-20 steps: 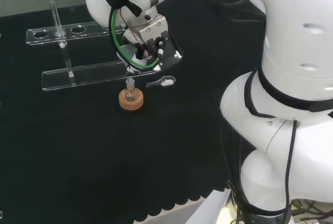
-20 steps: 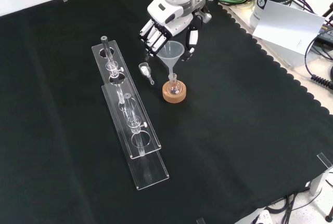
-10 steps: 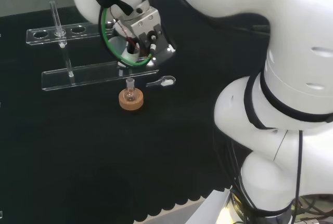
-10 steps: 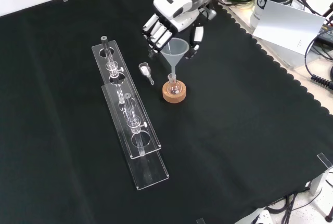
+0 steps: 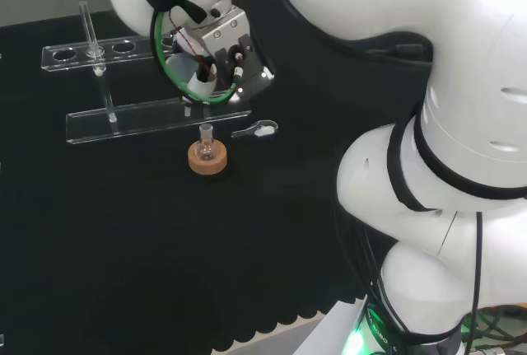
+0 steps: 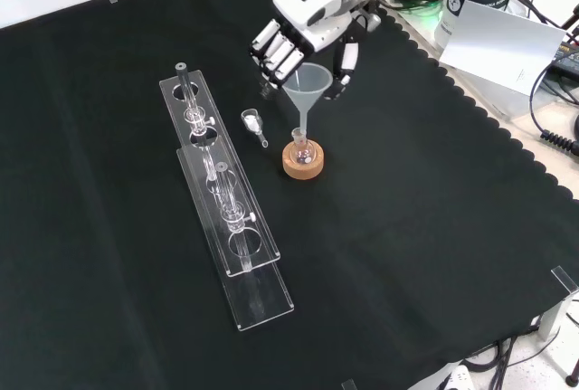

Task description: Place the funnel on the round-bottom flask.

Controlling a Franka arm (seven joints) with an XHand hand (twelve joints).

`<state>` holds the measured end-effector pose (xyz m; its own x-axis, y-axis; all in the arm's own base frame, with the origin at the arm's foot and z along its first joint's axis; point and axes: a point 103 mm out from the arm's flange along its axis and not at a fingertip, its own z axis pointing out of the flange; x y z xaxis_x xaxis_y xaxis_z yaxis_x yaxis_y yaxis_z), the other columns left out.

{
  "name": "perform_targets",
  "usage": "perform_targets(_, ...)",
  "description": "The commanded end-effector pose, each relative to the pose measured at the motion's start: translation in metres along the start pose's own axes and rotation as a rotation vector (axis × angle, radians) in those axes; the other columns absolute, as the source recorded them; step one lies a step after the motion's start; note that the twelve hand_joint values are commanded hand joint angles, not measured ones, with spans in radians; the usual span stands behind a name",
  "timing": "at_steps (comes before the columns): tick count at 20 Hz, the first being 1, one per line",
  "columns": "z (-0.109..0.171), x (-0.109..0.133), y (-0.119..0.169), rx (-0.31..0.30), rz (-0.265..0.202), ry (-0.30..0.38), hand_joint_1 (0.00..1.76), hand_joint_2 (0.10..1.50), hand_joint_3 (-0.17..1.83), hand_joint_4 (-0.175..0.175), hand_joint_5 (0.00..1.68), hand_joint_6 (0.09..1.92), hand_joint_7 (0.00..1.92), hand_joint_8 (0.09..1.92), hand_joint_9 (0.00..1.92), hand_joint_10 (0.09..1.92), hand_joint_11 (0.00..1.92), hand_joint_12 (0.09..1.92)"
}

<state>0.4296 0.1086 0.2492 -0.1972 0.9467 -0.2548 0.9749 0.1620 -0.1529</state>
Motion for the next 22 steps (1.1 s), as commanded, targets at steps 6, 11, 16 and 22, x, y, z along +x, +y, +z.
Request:
perform_targets(6,0.004,-0.011,-0.003,0.021,0.015,0.001,0.76,0.66,0.55,-0.072,0.44,0.20,0.38,0.87,0.67,0.74,0.31,1.33)
perform_targets(11,0.013,-0.014,-0.003,0.045,0.008,-0.018,0.76,0.66,0.55,-0.072,0.44,0.20,0.38,0.87,0.67,0.74,0.31,1.33)
perform_targets(16,0.018,-0.016,-0.002,0.055,-0.005,-0.029,0.76,0.66,0.55,-0.072,0.44,0.20,0.38,0.87,0.67,0.74,0.31,1.33)
perform_targets(22,0.025,-0.015,-0.002,0.067,-0.014,-0.026,0.76,0.66,0.55,-0.072,0.44,0.20,0.38,0.87,0.68,0.74,0.31,1.33)
